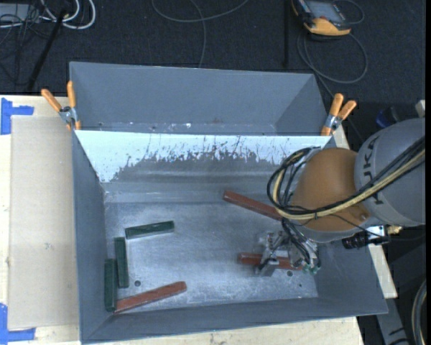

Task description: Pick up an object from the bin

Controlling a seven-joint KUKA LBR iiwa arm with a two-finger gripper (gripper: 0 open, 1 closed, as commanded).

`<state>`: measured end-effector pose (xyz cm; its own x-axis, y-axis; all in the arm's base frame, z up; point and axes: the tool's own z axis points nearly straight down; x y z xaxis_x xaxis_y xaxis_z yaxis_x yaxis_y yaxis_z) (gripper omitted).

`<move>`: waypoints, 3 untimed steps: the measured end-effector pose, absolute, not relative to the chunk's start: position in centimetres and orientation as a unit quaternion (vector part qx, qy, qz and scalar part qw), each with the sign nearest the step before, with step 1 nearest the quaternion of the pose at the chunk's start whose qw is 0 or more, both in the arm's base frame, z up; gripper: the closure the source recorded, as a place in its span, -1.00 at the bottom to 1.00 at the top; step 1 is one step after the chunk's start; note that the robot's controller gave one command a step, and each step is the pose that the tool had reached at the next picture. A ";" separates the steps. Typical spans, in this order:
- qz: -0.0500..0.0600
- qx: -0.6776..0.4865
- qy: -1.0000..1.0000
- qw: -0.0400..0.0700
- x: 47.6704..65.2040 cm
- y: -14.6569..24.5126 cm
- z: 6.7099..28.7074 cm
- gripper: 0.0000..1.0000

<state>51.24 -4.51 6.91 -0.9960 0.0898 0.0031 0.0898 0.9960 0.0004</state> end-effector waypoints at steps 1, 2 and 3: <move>0.000 -0.149 -0.989 -0.001 49.4 -13.3 13.3 1.00; 0.000 -0.148 -0.989 0.000 49.3 -13.2 13.1 -1.00; 0.000 -0.148 -0.989 0.000 49.3 -13.2 13.1 1.00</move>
Offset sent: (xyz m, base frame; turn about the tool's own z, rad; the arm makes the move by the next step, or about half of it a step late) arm -0.0192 -0.0872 0.0626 0.2041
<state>49.33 -13.24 13.12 -0.9563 0.2925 0.0006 0.2925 0.9563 0.0005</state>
